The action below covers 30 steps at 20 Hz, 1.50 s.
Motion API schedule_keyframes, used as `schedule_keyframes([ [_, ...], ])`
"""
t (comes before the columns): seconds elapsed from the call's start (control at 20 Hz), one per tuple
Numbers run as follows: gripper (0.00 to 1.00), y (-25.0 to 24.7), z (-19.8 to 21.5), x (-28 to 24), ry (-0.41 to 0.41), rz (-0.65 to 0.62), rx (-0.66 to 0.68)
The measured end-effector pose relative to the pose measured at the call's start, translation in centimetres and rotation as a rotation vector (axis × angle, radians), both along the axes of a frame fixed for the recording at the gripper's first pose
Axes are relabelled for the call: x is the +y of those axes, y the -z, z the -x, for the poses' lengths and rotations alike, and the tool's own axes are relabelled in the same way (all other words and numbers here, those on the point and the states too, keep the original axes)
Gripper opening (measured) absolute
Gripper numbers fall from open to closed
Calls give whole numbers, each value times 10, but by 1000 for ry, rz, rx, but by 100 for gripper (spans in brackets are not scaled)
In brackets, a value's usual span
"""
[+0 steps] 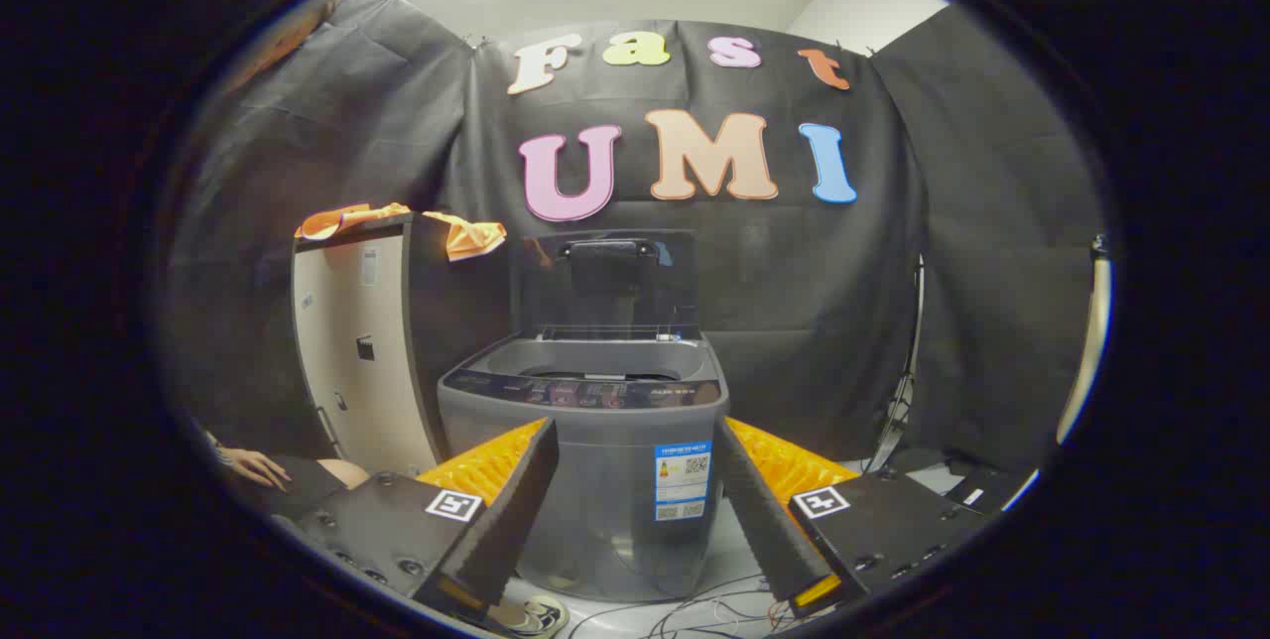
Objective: Put the clothes into the washing machine and then close the washing machine lid.
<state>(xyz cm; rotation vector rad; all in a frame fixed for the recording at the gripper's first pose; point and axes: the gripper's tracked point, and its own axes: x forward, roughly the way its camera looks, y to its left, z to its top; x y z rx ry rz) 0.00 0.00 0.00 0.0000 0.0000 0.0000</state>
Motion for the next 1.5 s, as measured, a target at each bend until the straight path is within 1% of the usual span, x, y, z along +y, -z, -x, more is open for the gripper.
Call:
schedule_keyframes([
  [0.9,98,0,-1,0,-1,-4,1],
  [1.05,98,-2,-12,-1,28,1,11],
  [1.1,98,-5,-20,4,27,-13,23],
  [1.15,98,-16,-28,15,10,-38,20],
  [1.3,98,-64,-66,55,-80,-98,-14],
  [1.5,98,-141,-115,117,-210,-93,-58],
])
